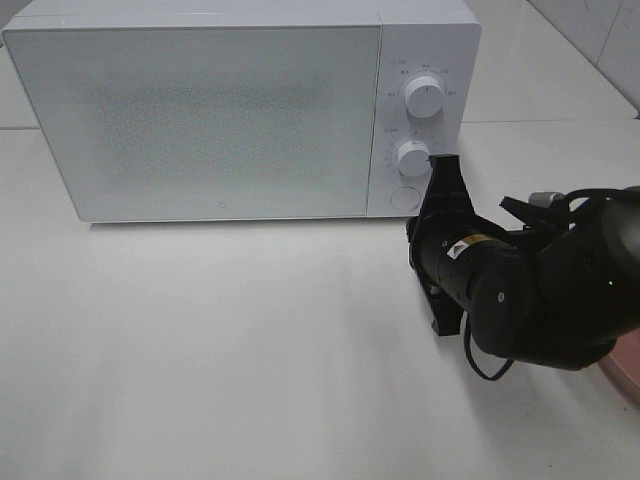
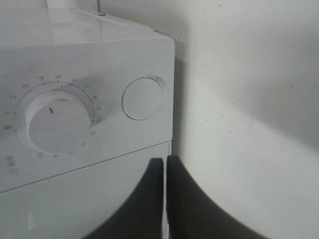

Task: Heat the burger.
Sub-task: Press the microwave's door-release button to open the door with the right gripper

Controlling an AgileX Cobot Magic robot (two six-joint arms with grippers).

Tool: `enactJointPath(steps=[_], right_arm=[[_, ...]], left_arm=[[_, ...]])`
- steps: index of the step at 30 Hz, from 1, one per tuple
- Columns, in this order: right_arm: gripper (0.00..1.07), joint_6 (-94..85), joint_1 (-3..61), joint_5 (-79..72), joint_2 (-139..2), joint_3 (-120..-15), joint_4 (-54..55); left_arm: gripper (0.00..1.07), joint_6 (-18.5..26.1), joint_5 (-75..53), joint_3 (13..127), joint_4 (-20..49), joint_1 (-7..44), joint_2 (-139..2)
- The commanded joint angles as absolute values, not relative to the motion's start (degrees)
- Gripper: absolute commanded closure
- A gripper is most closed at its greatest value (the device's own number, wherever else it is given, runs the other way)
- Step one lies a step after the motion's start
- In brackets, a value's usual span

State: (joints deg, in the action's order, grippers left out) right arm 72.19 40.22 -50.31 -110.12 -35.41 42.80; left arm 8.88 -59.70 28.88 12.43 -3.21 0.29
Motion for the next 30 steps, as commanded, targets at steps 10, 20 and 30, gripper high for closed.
enactJointPath(steps=[10, 20, 30], right_arm=[[1.07, 73.2, 35.1, -47.3, -114.5, -41.8, 37.6], [1.07, 74.5, 33.2, -45.0, -117.9, -47.0, 35.6], [1.07, 74.8, 33.2, -46.5, -120.6, -48.9, 37.6]], left_arm=[[0.07, 8.7, -59.5, 28.9, 12.6, -2.9, 1.4], [0.07, 8.7, -59.5, 28.9, 12.5, -2.9, 1.4], [0.07, 8.7, -59.5, 28.9, 12.5, -2.9, 1.4]])
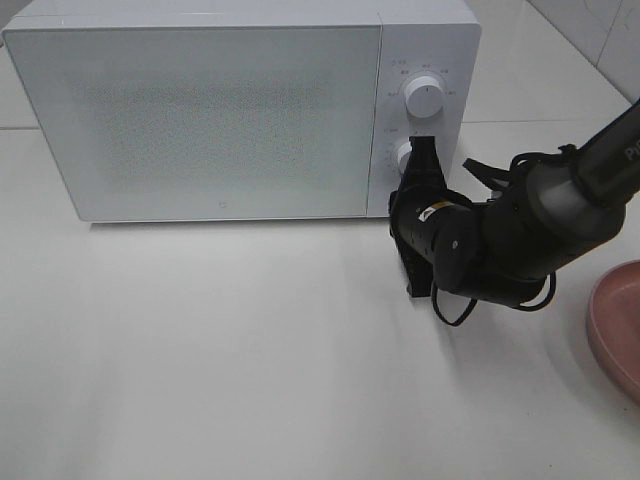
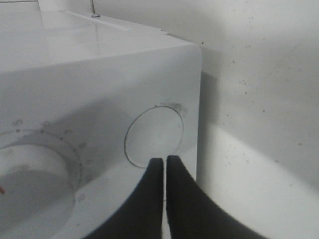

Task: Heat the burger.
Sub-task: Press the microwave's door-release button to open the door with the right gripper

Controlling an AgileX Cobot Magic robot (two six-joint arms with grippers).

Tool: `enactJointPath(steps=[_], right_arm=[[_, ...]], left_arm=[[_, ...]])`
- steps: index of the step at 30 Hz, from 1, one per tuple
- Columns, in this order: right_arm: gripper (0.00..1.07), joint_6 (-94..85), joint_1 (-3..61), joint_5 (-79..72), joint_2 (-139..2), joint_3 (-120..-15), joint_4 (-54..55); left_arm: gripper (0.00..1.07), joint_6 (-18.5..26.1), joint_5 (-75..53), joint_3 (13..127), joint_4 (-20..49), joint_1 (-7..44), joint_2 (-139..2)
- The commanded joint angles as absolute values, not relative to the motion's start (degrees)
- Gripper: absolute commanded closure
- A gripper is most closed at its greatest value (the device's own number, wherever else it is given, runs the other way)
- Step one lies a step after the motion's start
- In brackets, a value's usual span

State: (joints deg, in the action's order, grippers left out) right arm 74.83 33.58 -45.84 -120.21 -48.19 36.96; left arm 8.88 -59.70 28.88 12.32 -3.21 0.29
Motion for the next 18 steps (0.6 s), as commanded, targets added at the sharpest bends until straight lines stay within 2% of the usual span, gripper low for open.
enactJointPath(steps=[1, 18], right_arm=[[1.07, 74.8, 33.2, -46.5, -120.6, -48.9, 37.6], [1.07, 71.2, 32.5, -49.2, -122.2, -51.7, 38.4]], left_arm=[[0.07, 8.7, -59.5, 28.9, 12.5, -2.9, 1.4], [0.07, 8.7, -59.5, 28.9, 12.5, -2.9, 1.4]])
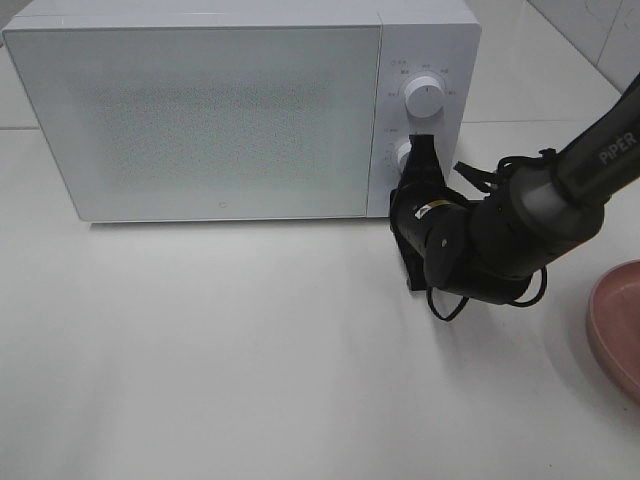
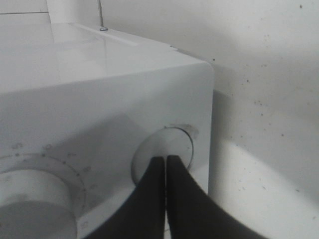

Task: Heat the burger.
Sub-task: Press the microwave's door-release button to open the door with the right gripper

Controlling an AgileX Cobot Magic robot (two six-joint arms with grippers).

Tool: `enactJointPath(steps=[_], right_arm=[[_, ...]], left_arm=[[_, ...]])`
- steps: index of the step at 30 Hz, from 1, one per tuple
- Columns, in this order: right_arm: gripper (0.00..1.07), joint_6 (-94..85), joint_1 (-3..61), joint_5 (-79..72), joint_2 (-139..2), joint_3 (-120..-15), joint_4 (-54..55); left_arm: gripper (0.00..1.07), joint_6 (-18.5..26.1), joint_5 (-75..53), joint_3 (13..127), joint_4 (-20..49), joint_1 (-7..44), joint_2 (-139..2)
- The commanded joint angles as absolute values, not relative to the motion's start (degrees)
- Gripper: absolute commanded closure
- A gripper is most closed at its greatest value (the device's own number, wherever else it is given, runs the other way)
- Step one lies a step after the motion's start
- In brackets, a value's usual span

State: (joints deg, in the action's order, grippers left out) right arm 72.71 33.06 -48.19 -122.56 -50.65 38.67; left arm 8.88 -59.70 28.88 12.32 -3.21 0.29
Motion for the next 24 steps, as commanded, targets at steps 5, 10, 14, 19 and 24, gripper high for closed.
enactJointPath(steps=[5, 10, 14, 19, 24], right_arm=[[1.07, 70.2, 31.9, -49.8, -122.4, -52.0, 39.2], [1.07, 70.8, 31.9, -51.8, -122.4, -52.0, 39.5], [1.07, 71.0, 31.9, -53.5, -122.4, -52.4, 39.6], [1.07, 70.6, 31.9, -54.2, -122.5, -54.1, 39.6], [1.07, 70.6, 31.9, -56.9, -123.5, -56.4, 39.6]], left_arm=[[0.07, 8.7, -59.5, 28.9, 12.5, -2.9, 1.4], [0.07, 8.7, -59.5, 28.9, 12.5, -2.9, 1.4], [0.07, 8.7, -59.5, 28.9, 12.5, -2.9, 1.4], [0.07, 8.7, -59.5, 28.9, 12.5, -2.9, 1.4], [0.07, 8.7, -59.5, 28.9, 12.5, -2.9, 1.4]])
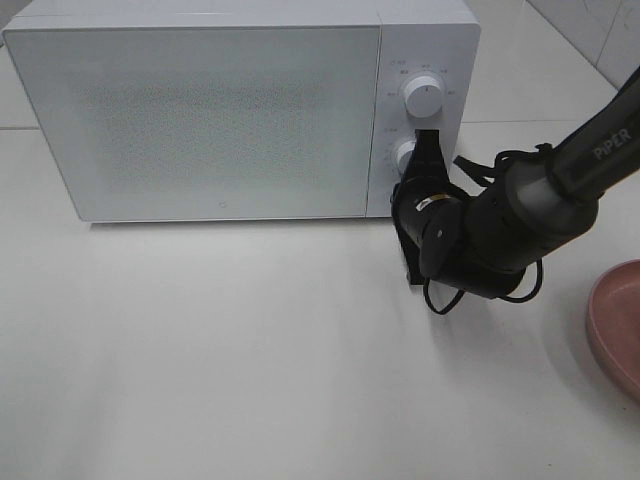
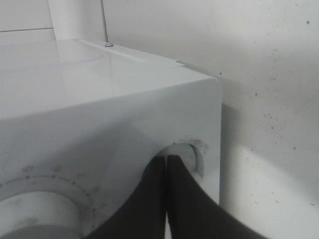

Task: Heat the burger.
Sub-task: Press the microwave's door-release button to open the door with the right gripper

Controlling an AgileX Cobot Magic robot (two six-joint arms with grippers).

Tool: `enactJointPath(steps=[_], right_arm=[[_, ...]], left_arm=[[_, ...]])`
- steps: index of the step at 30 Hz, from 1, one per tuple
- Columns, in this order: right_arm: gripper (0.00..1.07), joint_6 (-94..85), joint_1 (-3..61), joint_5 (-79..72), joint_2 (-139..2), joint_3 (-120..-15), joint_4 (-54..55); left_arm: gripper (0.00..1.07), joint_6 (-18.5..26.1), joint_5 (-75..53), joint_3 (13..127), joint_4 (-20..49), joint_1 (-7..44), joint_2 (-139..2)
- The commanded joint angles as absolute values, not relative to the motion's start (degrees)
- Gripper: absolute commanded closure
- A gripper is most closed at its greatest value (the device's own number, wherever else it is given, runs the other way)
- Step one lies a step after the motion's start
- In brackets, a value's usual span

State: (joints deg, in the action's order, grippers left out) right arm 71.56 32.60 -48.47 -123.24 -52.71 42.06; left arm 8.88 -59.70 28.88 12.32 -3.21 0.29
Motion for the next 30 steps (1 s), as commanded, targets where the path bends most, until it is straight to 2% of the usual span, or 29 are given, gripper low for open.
enactJointPath(steps=[1, 16, 30], right_arm=[[1.07, 70.2, 31.9, -57.9, -124.0, -57.3, 39.9], [1.07, 66.9, 31.0, -63.0, -125.4, -61.4, 42.5], [1.07, 65.9, 31.4, -55.2, -124.4, -60.5, 42.1]], left_arm=[[0.07, 8.7, -59.5, 28.9, 12.5, -2.9, 1.4], [0.07, 8.7, -59.5, 28.9, 12.5, -2.9, 1.4], [0.07, 8.7, -59.5, 28.9, 12.5, -2.9, 1.4]])
